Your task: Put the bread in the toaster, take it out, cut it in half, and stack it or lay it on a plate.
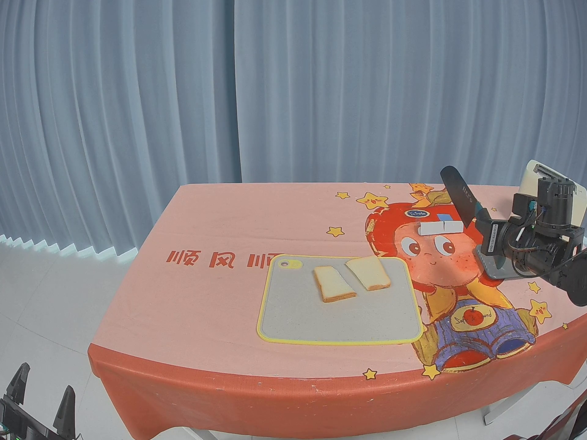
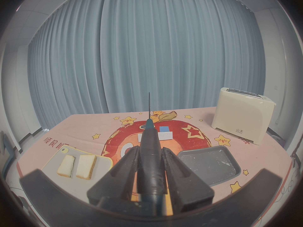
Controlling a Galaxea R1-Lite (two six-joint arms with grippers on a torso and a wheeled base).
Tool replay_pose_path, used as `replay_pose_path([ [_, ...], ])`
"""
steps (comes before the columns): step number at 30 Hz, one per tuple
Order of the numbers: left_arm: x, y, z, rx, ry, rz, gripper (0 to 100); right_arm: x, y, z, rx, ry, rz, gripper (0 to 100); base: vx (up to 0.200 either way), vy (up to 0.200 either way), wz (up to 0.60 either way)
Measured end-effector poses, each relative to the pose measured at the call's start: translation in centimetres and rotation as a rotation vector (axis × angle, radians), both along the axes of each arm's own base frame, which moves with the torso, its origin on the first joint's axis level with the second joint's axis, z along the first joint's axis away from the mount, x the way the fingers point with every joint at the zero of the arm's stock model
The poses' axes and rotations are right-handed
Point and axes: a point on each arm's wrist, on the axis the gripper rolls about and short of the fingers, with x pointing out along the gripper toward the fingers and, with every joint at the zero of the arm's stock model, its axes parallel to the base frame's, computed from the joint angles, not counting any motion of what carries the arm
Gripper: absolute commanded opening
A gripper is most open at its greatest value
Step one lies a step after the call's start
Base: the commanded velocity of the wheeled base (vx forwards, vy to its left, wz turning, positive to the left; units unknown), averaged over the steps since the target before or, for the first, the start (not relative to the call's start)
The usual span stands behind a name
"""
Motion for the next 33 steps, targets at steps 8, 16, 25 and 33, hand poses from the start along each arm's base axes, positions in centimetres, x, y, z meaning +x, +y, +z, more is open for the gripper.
replay_pose_path([
  [8,0.0,0.0,0.0,0.0,0.0,0.0,100,0.3,0.0,-0.6,-0.004,0.023,-0.001,0,0.0,0.0,0.0],
  [16,0.0,0.0,0.0,0.0,0.0,0.0,100,0.7,-0.1,-1.2,0.002,0.043,0.009,0,0.0,0.0,0.0],
  [25,0.0,0.0,0.0,0.0,0.0,0.0,100,1.0,-1.2,-1.7,-0.005,0.075,0.003,0,0.0,0.0,0.0],
  [33,0.0,0.0,0.0,0.0,0.0,0.0,100,1.1,-1.3,-2.4,-0.014,0.099,0.003,0,0.0,0.0,0.0],
])
